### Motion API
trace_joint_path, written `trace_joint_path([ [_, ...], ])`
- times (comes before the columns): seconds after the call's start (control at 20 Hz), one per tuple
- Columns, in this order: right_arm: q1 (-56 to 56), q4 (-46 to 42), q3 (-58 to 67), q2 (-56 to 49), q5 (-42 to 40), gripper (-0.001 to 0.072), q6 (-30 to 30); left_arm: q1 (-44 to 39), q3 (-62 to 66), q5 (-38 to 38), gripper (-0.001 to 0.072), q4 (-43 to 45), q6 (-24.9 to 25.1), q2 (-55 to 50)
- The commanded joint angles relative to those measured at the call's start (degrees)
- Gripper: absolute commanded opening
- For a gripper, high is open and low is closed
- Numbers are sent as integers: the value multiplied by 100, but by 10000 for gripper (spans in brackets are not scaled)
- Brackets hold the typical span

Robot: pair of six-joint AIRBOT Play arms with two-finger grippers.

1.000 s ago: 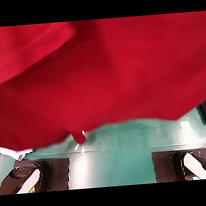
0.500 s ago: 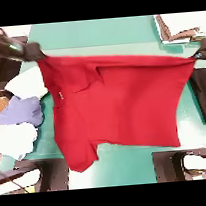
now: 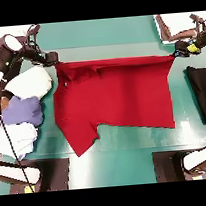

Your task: Fold the shirts.

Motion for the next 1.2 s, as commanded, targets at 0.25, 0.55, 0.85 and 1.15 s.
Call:
trace_joint_path([
  [0.25, 116, 20, -2260, 739, -581, 22, -136, 2, -942, -682, 31, 205, 17, -101],
  [0.55, -28, 63, -2804, 1119, -658, 462, -120, 4, -1198, -931, 471, 223, -26, 101],
  [0.85, -363, 61, -3969, 2796, -50, 451, -240, 4, -2876, -1303, 471, 879, -420, 1985],
  [1.15, -339, 588, -5257, 4079, -520, 451, -240, 2, -5707, -1067, 471, 328, -807, 3648],
])
